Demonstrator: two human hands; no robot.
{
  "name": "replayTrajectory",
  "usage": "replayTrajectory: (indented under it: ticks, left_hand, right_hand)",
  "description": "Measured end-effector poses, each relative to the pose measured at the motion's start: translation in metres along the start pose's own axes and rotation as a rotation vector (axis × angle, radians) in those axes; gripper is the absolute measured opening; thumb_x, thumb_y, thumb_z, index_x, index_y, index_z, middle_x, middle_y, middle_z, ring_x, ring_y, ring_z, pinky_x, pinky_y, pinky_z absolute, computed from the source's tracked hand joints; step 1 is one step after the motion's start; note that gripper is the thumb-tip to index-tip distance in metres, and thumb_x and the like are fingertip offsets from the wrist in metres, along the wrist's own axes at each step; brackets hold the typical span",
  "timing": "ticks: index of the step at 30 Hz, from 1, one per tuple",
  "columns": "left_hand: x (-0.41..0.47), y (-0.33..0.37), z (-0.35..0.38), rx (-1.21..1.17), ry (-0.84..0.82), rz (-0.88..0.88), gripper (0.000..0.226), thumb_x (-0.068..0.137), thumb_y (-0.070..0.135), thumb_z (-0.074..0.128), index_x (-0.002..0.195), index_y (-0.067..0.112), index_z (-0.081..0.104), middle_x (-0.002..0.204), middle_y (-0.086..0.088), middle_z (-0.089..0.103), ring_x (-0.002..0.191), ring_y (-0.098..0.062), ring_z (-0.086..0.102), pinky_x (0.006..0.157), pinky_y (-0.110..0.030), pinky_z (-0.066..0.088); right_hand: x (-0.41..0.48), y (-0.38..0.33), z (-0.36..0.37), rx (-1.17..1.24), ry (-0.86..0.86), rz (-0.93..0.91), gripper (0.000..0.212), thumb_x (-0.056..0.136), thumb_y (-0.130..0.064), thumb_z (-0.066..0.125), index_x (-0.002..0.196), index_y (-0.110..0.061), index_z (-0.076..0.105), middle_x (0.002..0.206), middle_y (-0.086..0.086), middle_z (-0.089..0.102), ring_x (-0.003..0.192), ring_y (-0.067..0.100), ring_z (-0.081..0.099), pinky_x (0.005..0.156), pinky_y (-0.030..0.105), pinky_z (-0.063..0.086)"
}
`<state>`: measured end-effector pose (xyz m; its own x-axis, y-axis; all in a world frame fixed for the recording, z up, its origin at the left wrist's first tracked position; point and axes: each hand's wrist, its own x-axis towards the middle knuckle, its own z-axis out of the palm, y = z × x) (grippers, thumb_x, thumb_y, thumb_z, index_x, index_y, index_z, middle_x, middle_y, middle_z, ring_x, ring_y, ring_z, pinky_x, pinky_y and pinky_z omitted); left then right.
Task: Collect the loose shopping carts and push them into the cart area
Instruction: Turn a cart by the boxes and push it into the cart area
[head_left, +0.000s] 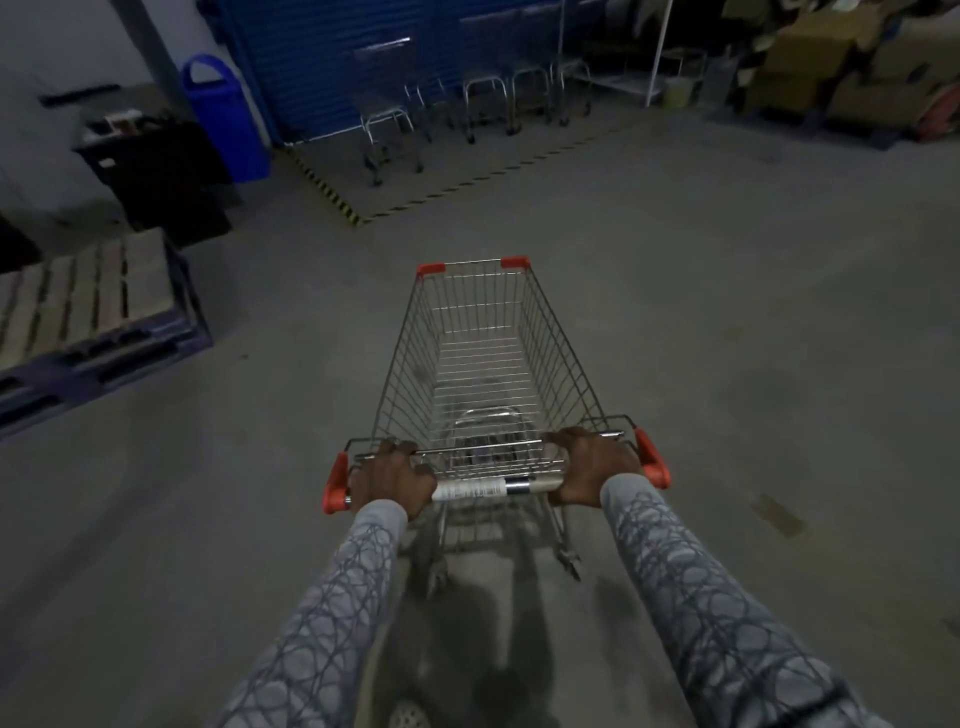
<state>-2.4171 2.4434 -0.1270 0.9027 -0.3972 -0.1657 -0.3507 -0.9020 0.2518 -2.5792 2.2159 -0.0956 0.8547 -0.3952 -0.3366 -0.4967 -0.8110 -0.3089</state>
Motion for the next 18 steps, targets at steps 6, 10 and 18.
replayTrajectory:
  ticks: [6,10,18]
  left_hand:
    - [0.159,-0.053,-0.046,0.064,-0.130,0.037,0.048,0.087,0.037,0.051,0.135,0.035,0.050,0.142,0.000,0.046,0.115,-0.030,0.061,0.097,-0.040,0.044]
    - [0.264,-0.074,-0.071,0.050,-0.123,0.057,0.048,0.088,0.039,0.048,0.136,0.034,0.051,0.142,0.001,0.047,0.118,-0.029,0.060,0.100,-0.041,0.042]
    - [0.513,-0.112,-0.122,-0.032,-0.050,0.044,0.047,0.090,0.037,0.045,0.136,0.032,0.055,0.144,0.002,0.049,0.121,-0.026,0.058,0.106,-0.042,0.040]
  right_hand:
    - [0.137,-0.086,-0.023,-0.046,0.003,0.074,0.103,0.052,-0.065,0.069,0.148,-0.050,0.034,0.150,-0.016,0.045,0.123,0.020,0.060,0.104,0.044,0.047]
    - [0.235,-0.124,-0.046,-0.060,-0.001,0.088,0.106,0.051,-0.069,0.068,0.149,-0.050,0.032,0.154,-0.016,0.041,0.128,0.018,0.057,0.106,0.047,0.046]
    - [0.481,-0.201,-0.112,-0.068,0.024,0.043,0.104,0.050,-0.065,0.068,0.148,-0.049,0.036,0.149,-0.015,0.047,0.125,0.019,0.059,0.100,0.042,0.050]
